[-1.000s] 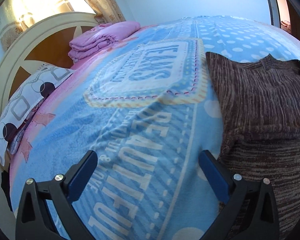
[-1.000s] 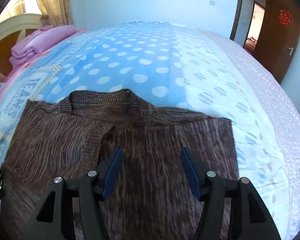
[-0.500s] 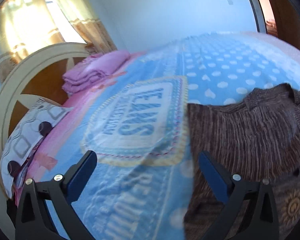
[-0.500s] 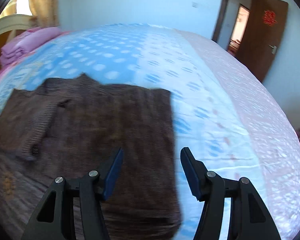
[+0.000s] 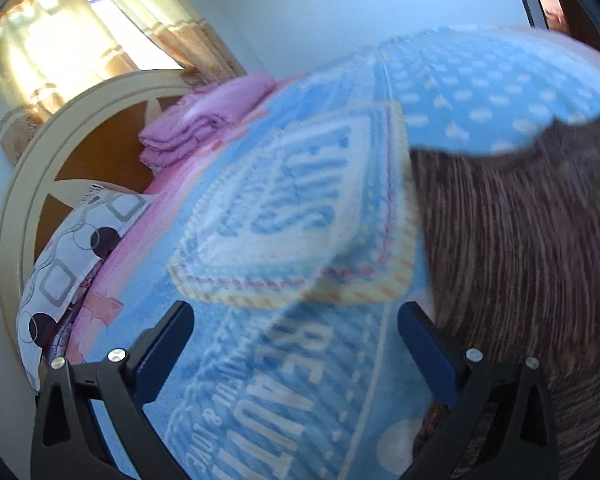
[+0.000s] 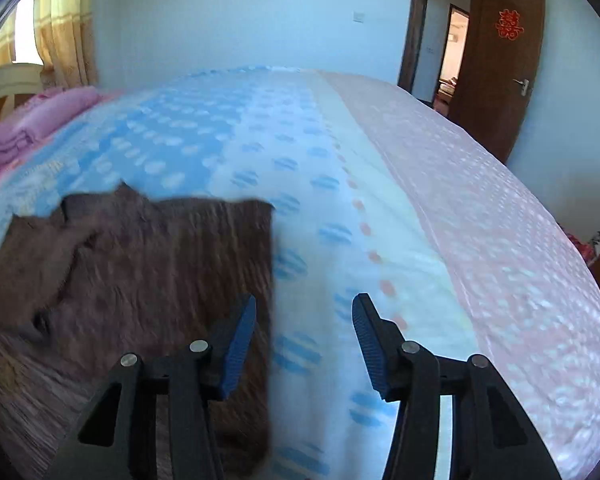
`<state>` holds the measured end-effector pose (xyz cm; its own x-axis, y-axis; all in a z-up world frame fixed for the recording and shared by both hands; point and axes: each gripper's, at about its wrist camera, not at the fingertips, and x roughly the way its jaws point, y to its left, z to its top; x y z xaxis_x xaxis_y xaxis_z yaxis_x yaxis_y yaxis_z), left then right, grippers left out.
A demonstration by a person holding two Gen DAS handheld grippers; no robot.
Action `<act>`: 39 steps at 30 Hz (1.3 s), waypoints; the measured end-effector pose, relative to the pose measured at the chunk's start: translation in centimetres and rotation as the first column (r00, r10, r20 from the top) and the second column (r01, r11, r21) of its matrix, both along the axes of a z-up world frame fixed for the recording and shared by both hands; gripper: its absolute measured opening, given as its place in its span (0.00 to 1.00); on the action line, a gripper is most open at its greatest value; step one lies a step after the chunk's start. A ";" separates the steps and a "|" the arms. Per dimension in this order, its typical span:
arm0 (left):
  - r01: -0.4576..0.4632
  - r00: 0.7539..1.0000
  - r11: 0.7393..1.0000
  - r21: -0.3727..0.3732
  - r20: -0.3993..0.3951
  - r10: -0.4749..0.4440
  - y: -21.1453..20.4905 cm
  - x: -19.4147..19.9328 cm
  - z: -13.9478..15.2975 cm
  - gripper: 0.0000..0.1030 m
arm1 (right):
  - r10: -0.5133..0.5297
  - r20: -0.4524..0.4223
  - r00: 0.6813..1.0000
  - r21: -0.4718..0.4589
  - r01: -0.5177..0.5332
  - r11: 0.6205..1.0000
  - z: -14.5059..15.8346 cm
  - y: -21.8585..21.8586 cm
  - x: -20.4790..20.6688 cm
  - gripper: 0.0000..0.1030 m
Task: Fold small clothes
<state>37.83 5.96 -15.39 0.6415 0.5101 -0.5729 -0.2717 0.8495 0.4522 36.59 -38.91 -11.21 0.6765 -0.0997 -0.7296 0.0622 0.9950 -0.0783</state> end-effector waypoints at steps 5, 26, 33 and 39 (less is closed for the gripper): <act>0.008 1.000 1.000 -0.004 -0.008 -0.008 -1.2 3.1 0.7 1.00 | 0.071 -0.134 0.988 -0.042 -0.077 0.996 -2.7 2.3 6.6 0.50; 0.155 0.988 0.984 -0.084 -0.013 -0.157 -1.3 -4.6 1.4 1.00 | 0.120 -0.084 0.989 -0.030 -0.123 0.992 -2.6 2.3 -1.3 0.52; 0.080 0.992 0.996 0.026 -0.096 -0.077 -2.4 0.0 -1.7 1.00 | 0.050 -0.100 0.994 -0.015 -0.051 0.999 -3.5 -1.1 -1.4 0.52; 0.076 0.995 0.996 -0.039 -0.065 -0.078 -0.8 -2.0 -1.5 1.00 | 0.045 -0.084 0.995 0.045 -0.041 0.998 -3.1 -2.1 -2.4 0.54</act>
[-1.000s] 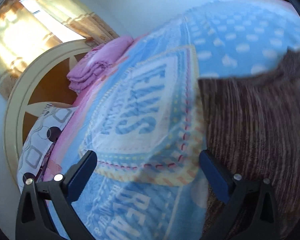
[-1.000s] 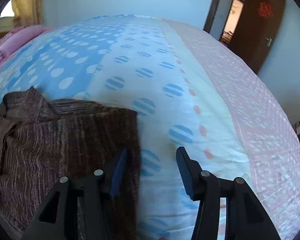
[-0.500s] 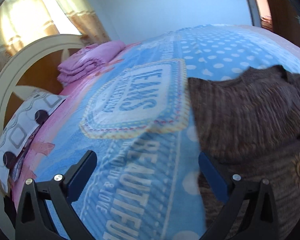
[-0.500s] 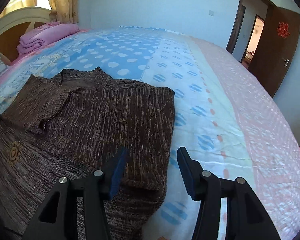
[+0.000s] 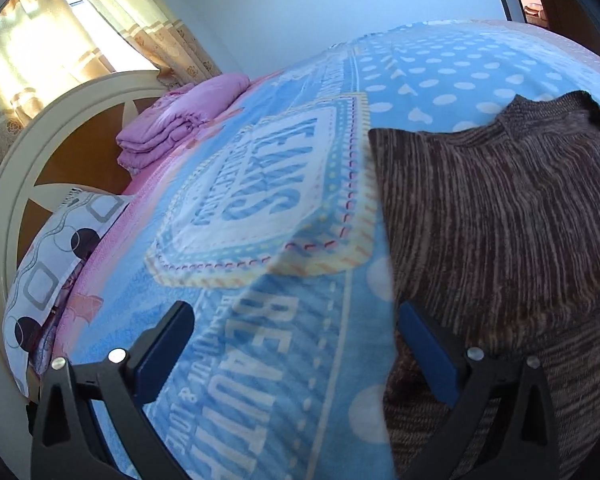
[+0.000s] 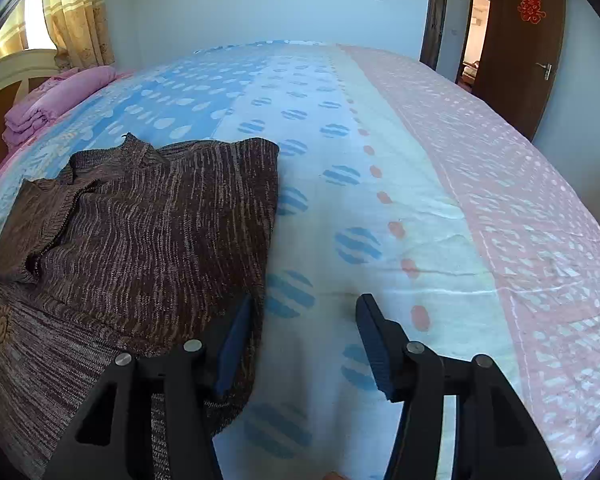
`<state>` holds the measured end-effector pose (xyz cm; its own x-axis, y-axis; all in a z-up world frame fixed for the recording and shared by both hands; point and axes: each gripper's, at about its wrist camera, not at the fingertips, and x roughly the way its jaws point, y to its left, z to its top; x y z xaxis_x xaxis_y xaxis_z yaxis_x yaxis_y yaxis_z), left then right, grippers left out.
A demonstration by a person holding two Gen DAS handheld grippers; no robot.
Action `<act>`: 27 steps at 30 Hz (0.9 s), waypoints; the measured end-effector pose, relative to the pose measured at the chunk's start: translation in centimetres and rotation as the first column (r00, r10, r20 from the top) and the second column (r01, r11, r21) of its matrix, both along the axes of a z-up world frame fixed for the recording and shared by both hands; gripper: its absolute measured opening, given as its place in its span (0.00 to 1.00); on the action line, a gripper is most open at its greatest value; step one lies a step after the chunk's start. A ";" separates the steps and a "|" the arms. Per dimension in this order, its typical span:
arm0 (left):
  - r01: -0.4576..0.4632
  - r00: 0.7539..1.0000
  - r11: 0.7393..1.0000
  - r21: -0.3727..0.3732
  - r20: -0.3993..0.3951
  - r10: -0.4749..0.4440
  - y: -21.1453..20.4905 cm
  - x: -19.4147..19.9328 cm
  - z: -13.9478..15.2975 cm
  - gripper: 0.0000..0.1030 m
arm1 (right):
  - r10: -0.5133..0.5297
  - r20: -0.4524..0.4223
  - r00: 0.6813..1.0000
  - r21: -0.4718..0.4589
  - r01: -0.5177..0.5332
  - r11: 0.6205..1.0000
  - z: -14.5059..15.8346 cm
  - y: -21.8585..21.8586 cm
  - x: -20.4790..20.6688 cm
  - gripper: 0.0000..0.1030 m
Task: Fold small clothes
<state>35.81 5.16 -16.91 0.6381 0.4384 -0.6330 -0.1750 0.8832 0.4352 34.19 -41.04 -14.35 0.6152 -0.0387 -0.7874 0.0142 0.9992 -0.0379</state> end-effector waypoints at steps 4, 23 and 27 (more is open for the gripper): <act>0.004 1.000 0.997 -0.081 0.019 -0.002 0.6 -2.3 0.9 1.00 | 0.005 0.005 1.000 0.026 -0.005 1.000 1.0 0.6 -2.8 0.56; 0.140 0.988 0.970 -0.200 0.098 -0.122 -0.4 -13.9 5.6 1.00 | 0.123 0.012 0.992 0.057 -0.124 0.991 2.8 3.9 -14.3 0.56; 0.150 0.986 0.969 -0.198 0.097 -0.133 -0.9 -15.4 5.5 1.00 | 0.131 -0.003 0.991 0.068 -0.131 0.989 2.2 4.4 -15.8 0.57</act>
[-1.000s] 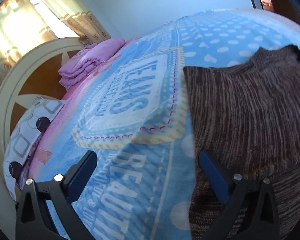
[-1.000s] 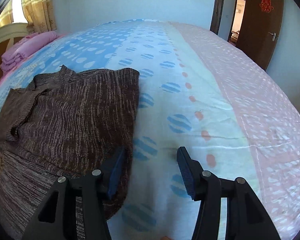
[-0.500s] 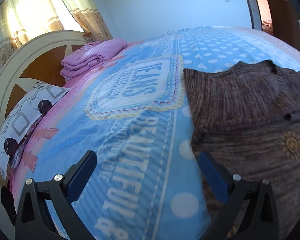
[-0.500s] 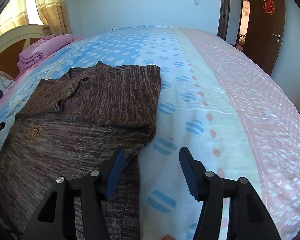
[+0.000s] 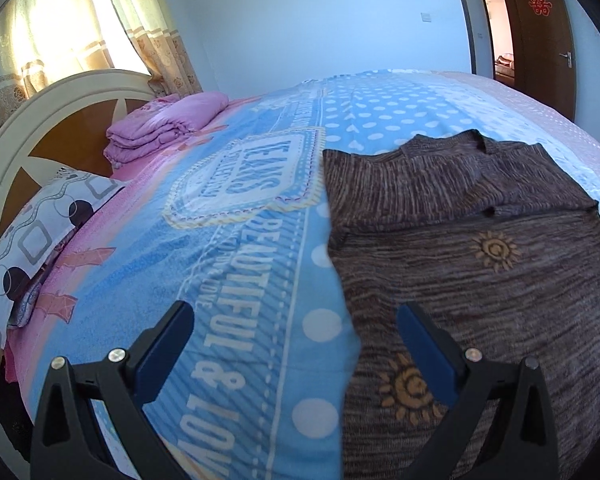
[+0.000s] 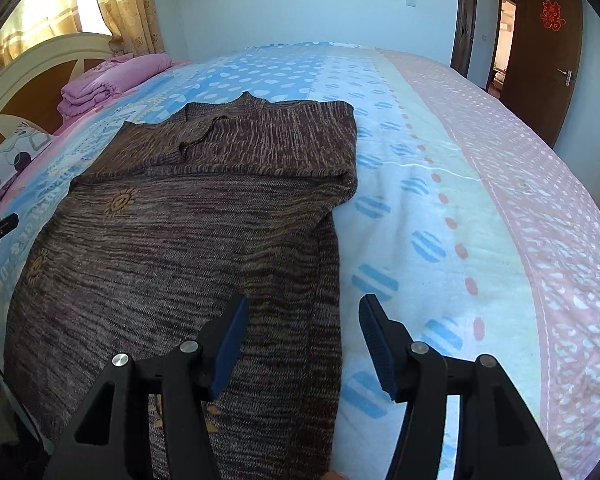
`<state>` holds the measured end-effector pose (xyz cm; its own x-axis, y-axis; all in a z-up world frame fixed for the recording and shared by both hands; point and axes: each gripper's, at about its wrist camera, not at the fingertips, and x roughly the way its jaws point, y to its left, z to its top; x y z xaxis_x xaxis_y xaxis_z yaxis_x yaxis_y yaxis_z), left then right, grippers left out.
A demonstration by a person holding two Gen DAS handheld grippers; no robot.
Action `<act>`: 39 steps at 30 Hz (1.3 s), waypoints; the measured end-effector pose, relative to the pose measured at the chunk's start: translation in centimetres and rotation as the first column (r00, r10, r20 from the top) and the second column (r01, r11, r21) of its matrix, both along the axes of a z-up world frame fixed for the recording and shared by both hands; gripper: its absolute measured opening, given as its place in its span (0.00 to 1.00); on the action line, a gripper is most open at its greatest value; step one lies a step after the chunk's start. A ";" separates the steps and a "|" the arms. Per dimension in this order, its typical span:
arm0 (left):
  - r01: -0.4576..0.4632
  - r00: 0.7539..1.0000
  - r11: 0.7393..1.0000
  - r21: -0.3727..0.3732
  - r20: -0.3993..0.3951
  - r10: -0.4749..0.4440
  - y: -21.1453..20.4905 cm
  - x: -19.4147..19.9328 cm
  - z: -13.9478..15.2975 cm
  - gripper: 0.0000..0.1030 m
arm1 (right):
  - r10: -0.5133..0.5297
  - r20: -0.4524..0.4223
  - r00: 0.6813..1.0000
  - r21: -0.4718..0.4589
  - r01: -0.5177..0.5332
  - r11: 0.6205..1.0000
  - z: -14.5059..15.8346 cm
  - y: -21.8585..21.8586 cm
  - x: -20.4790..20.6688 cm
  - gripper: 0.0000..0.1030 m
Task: Fold small clothes
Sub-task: 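Move both grippers down to the ribbed hem of the sweater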
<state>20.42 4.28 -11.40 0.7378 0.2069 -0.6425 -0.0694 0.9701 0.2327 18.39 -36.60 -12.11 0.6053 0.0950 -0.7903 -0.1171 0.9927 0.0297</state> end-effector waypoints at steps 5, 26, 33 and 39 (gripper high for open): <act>0.008 1.000 1.000 0.008 -0.010 -0.008 -0.2 -1.5 -0.6 1.00 | 0.010 -0.016 1.000 0.004 -0.010 1.000 -0.8 0.7 -1.7 0.57; 0.088 0.992 0.996 0.010 -0.089 -0.087 -2.1 -6.4 -3.0 1.00 | 0.017 -0.048 0.999 0.003 -0.017 1.000 -1.8 1.5 -6.1 0.57; 0.085 0.988 0.996 -0.005 -0.129 -0.085 -1.4 -8.0 -4.0 1.00 | 0.021 -0.055 0.998 0.000 -0.021 1.000 -1.9 1.7 -7.3 0.57; 0.090 0.979 0.993 -0.082 -0.177 -0.104 -0.4 -10.0 -4.4 0.89 | 0.019 -0.056 0.998 0.000 -0.019 1.000 -2.1 1.4 -8.6 0.58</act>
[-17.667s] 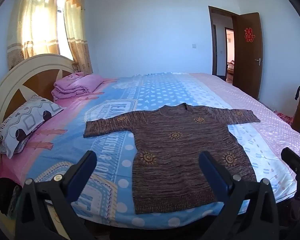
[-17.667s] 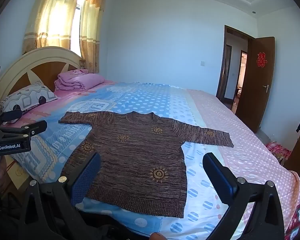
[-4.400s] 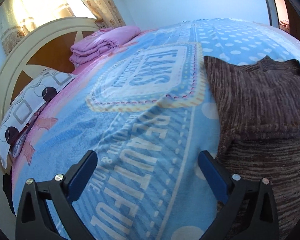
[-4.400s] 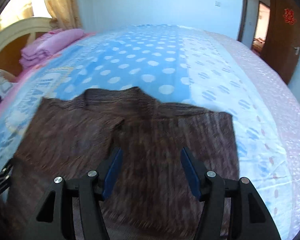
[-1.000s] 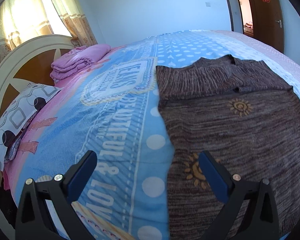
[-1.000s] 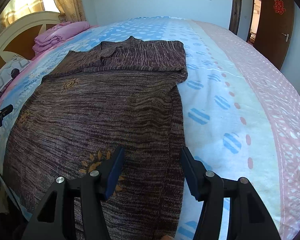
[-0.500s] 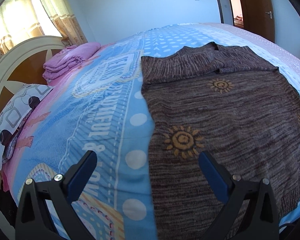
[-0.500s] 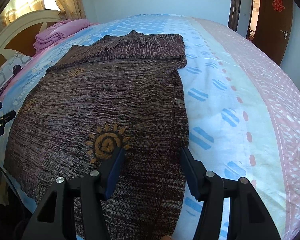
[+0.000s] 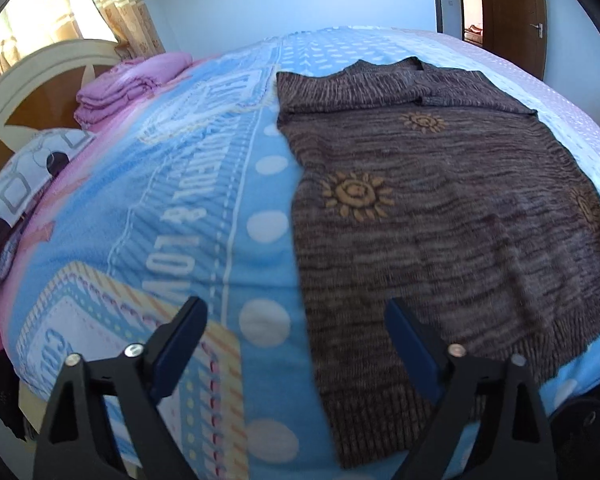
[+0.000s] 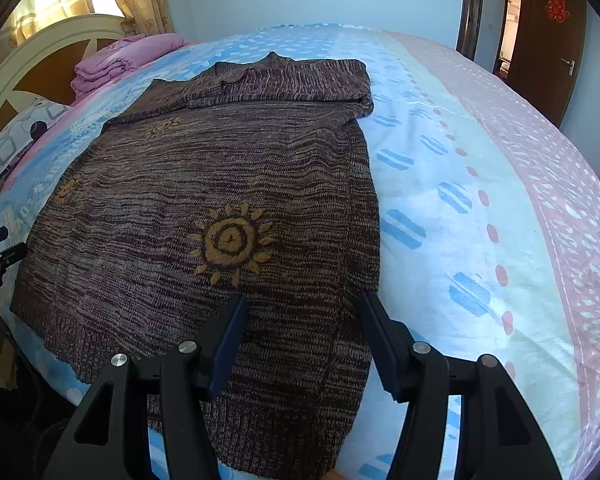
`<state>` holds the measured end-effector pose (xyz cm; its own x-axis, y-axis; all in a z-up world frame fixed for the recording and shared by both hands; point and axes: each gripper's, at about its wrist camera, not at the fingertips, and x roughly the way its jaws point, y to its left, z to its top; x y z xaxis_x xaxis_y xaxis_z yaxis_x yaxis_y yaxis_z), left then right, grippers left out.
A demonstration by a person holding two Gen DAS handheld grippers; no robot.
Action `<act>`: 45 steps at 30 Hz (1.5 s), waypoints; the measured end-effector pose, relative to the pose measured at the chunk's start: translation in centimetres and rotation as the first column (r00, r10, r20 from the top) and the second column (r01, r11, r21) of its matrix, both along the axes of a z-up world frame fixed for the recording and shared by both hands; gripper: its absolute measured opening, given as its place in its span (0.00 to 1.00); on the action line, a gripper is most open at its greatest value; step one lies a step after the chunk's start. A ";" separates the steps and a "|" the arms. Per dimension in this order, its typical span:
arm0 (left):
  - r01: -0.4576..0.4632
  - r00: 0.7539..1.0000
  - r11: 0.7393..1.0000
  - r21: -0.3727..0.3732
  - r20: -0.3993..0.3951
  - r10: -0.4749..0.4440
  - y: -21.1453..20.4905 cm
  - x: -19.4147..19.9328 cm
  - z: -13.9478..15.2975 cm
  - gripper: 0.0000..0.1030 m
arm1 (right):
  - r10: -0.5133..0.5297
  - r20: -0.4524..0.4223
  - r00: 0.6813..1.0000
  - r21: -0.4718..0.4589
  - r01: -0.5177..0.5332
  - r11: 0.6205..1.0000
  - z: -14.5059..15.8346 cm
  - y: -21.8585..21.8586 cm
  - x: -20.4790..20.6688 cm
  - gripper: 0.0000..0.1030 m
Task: Fold small clothes
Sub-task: 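Move both grippers down to the ribbed hem of the sweater, then close the left gripper on the hem while the right gripper grasps the hem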
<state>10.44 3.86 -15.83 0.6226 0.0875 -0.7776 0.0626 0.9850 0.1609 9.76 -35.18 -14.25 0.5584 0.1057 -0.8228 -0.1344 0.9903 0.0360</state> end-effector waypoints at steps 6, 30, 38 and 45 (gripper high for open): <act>-0.021 0.997 0.992 -0.126 -0.073 0.012 1.8 -1.5 -0.4 0.72 | 0.001 -0.002 1.000 -0.011 -0.001 1.000 -0.1 0.0 -0.8 0.58; 0.049 0.985 0.957 -0.286 -0.147 -0.094 0.8 -4.3 -1.8 0.09 | -0.018 -0.059 0.998 0.095 0.024 0.995 -0.9 -3.2 -5.6 0.60; 0.019 0.985 0.954 -0.299 -0.157 -0.069 1.5 -3.7 -2.6 0.25 | -0.026 -0.038 0.999 0.106 0.030 0.994 -1.3 -2.9 -5.8 0.48; 0.045 0.984 0.944 -0.326 -0.148 -0.098 1.5 -3.4 -2.6 0.08 | 0.022 -0.050 0.999 0.207 -0.011 0.978 -0.7 -3.2 -6.0 0.06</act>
<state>7.02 5.34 -18.42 0.4831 -0.2233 -0.8466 0.1340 0.9744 -0.1805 3.72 -38.34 -14.96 0.5125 0.2849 -0.8101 -0.1431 0.9585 0.2465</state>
